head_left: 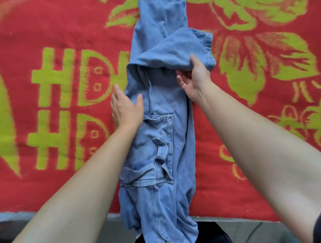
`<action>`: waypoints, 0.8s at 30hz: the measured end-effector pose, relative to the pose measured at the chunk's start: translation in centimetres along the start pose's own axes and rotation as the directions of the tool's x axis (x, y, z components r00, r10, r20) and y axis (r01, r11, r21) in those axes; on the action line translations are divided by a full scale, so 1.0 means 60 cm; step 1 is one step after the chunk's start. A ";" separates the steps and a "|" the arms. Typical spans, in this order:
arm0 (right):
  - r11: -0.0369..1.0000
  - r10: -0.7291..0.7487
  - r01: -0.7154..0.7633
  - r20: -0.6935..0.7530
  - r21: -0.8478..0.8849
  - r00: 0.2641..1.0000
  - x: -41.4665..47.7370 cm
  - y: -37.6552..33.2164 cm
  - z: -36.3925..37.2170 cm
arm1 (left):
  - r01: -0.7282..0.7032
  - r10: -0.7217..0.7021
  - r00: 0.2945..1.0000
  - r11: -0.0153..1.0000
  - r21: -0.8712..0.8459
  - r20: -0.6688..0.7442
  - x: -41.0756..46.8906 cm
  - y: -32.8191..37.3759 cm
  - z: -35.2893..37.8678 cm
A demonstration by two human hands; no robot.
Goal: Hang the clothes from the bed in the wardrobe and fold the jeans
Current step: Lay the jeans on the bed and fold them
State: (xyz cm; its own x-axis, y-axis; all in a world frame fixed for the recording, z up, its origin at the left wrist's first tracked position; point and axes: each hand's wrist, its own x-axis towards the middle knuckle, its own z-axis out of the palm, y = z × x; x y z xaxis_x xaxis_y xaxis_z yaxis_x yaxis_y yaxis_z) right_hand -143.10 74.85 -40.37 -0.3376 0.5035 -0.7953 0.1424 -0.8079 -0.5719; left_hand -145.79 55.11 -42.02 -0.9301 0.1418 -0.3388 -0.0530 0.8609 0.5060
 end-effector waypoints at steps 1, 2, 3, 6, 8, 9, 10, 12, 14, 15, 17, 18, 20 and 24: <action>0.999 -0.042 0.042 -0.049 0.009 0.998 0.011 -0.009 0.010 | 0.021 -0.021 1.000 0.999 -0.034 -0.006 0.027 0.011 -0.001; 0.992 -0.125 0.123 -0.106 -0.026 0.986 0.021 -0.020 0.021 | 0.013 -0.013 1.000 0.999 -0.051 0.004 0.054 0.021 -0.001; 0.967 -0.249 0.234 -0.162 -0.103 0.955 0.030 -0.035 0.035 | -0.020 0.021 1.000 0.998 -0.054 0.021 0.080 0.033 -0.001; 0.779 -0.570 0.529 -0.030 -0.337 0.821 0.047 -0.090 0.091 | -0.167 0.169 0.982 0.986 -0.026 0.079 0.141 0.073 0.006; 0.777 -0.494 0.554 0.255 -0.299 0.831 0.058 -0.116 0.129 | -0.150 0.158 0.984 0.984 -0.098 0.083 0.168 0.087 0.023; 0.748 -0.447 0.547 0.323 -0.376 0.834 0.069 -0.125 0.139 | -0.082 0.096 0.992 0.984 -0.156 0.084 0.180 0.089 0.033; 0.683 -0.429 0.544 0.335 -0.487 0.839 0.082 -0.132 0.141 | 0.015 0.005 0.996 0.976 -0.218 0.090 0.189 0.089 0.042; 0.492 -0.505 0.507 0.242 -0.708 0.829 0.114 -0.137 0.130 | 0.188 -0.161 0.981 0.934 -0.303 0.112 0.207 0.082 0.062; 0.401 -0.574 0.359 0.075 -0.843 0.816 0.144 -0.132 0.099 | 0.236 -0.206 0.970 0.920 -0.312 0.125 0.219 0.078 0.079; 0.413 -0.551 0.270 -0.003 -0.870 0.835 0.155 -0.127 0.083 | 0.230 -0.205 0.972 0.926 -0.300 0.115 0.222 0.080 0.084; 0.458 -0.449 0.154 -0.078 -0.876 0.890 0.171 -0.113 0.061 | 0.223 -0.207 0.975 0.933 -0.281 0.085 0.226 0.084 0.089; 0.465 -0.420 0.137 -0.082 -0.875 0.904 0.178 -0.110 0.056 | 0.232 -0.217 0.973 0.932 -0.277 0.083 0.228 0.086 0.091; 0.483 -0.413 0.172 -0.050 -0.858 0.910 0.185 -0.114 0.056 | 0.263 -0.247 0.965 0.919 -0.293 0.090 0.229 0.092 0.091; 0.542 -0.327 0.309 0.143 -0.782 0.934 0.191 -0.123 0.077 | 0.278 -0.258 0.961 0.866 -0.415 0.104 0.226 0.104 0.087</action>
State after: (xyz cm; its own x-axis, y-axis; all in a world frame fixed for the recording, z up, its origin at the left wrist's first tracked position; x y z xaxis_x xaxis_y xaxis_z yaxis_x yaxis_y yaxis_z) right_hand -152.30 85.16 -44.34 -0.4946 0.6909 -0.5273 0.7004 -0.0425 -0.7125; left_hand -156.85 64.96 -47.59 -0.8421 -0.0353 -0.5382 -0.4551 0.5822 0.6737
